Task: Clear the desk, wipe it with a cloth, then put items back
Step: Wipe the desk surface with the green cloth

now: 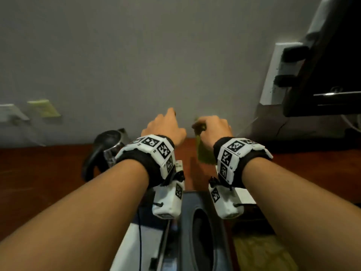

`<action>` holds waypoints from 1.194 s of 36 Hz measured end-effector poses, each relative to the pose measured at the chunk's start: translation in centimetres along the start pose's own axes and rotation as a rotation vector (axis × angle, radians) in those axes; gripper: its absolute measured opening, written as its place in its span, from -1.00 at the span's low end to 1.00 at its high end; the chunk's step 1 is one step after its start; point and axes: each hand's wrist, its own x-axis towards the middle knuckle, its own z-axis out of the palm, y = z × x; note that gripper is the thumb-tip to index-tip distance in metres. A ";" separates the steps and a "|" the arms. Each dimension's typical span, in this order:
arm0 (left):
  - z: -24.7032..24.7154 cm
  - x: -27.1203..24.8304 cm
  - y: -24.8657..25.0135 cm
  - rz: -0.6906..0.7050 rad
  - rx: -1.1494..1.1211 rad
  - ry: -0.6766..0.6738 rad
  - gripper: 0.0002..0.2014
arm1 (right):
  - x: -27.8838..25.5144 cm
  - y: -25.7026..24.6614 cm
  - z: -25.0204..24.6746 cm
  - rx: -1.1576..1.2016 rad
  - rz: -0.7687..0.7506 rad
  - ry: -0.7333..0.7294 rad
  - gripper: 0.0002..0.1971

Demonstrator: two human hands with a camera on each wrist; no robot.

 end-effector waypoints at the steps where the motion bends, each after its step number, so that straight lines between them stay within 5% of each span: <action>1: -0.9 -0.7 -2.2 -0.013 0.005 0.010 -0.51 | -0.9 -1.8 1.1 0.001 -0.004 0.003 -0.58; 17: -10.4 -7.0 -36.1 -0.361 0.086 0.055 -0.49 | -7.6 -26.4 23.4 0.089 -0.249 -0.238 -0.75; 22: -11.9 -7.0 -44.7 -0.497 0.081 0.074 -0.47 | -6.5 -30.5 31.4 0.216 -0.338 -0.395 -0.68; 25: -12.3 -6.6 -49.0 -0.553 0.106 0.062 -0.47 | -5.3 -31.7 35.2 0.053 -0.353 -0.490 -0.79; 30: -12.6 -4.3 -54.6 -0.613 0.137 0.043 -0.49 | -2.7 -33.7 38.9 -0.336 -0.495 -0.482 -0.76; 43: -9.2 0.3 -60.4 -0.529 0.115 -0.121 -0.55 | -2.8 -33.9 47.9 -0.466 -0.402 -0.787 -0.62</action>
